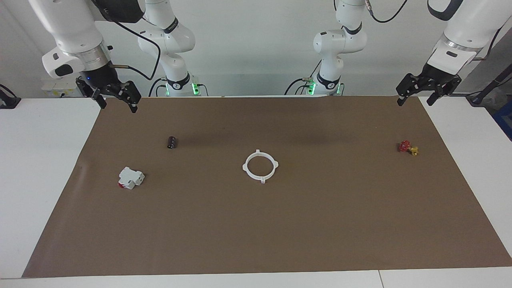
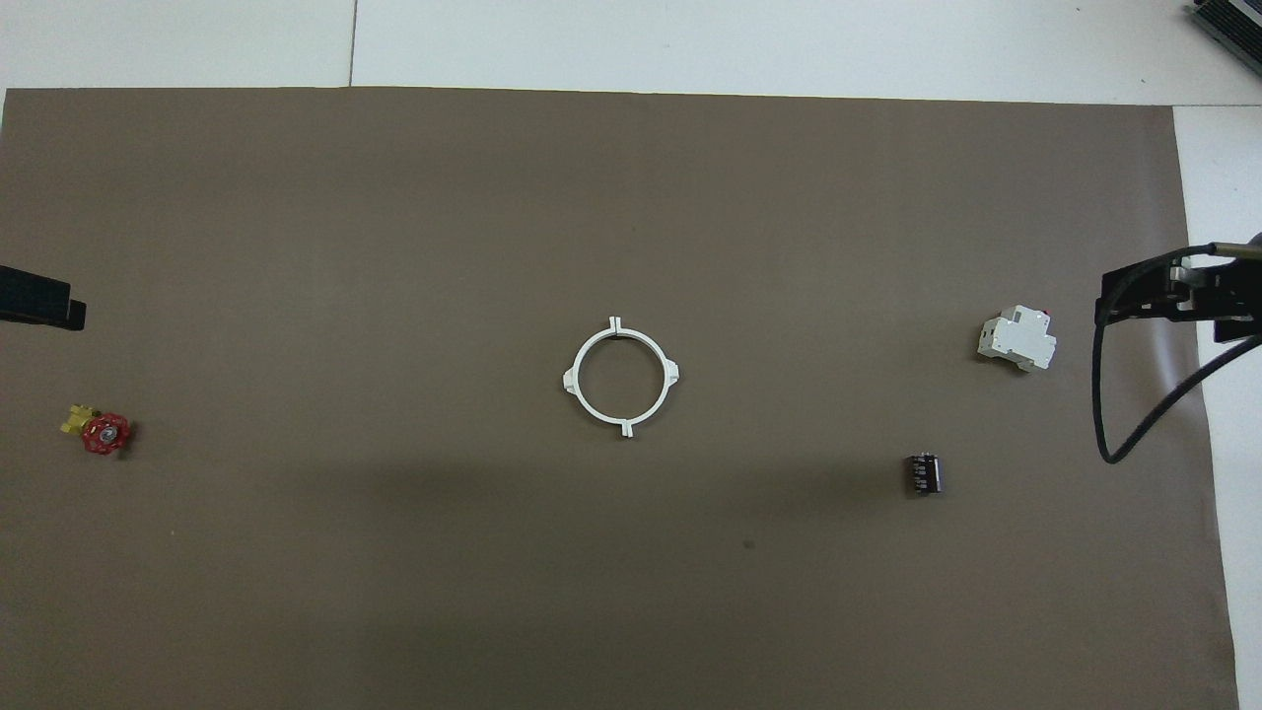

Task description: Assemble drain pipe with both arms

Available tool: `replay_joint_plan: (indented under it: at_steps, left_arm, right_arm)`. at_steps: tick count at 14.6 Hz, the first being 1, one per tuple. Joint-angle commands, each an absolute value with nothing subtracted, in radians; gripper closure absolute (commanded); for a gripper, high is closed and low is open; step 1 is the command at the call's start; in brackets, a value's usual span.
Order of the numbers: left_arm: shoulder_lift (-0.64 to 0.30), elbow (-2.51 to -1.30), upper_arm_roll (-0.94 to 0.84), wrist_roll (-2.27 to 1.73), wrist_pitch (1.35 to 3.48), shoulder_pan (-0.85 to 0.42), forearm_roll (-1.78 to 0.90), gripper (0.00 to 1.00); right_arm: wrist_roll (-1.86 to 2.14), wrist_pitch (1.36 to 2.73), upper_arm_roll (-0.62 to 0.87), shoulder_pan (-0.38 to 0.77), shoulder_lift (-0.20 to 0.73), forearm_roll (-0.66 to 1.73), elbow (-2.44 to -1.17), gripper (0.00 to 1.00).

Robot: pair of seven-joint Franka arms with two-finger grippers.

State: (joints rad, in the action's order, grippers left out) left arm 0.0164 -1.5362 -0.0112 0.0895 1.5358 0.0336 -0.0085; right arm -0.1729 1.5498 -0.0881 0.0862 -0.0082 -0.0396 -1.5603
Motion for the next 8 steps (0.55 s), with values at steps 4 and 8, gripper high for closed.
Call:
replay_joint_plan:
  at_steps: [4, 8]
  left_arm:
    - [0.021, -1.534, -0.020, 0.077, 1.496, 0.048, -0.025, 0.00]
    - [0.023, -1.539, -0.020, 0.077, 1.502, 0.048, -0.025, 0.00]
  right_arm:
    - [-0.147, 1.539, -0.089, 0.081, -0.014, -0.015, -1.566, 0.00]
    - [-0.147, 1.539, -0.089, 0.081, -0.014, -0.015, -1.566, 0.00]
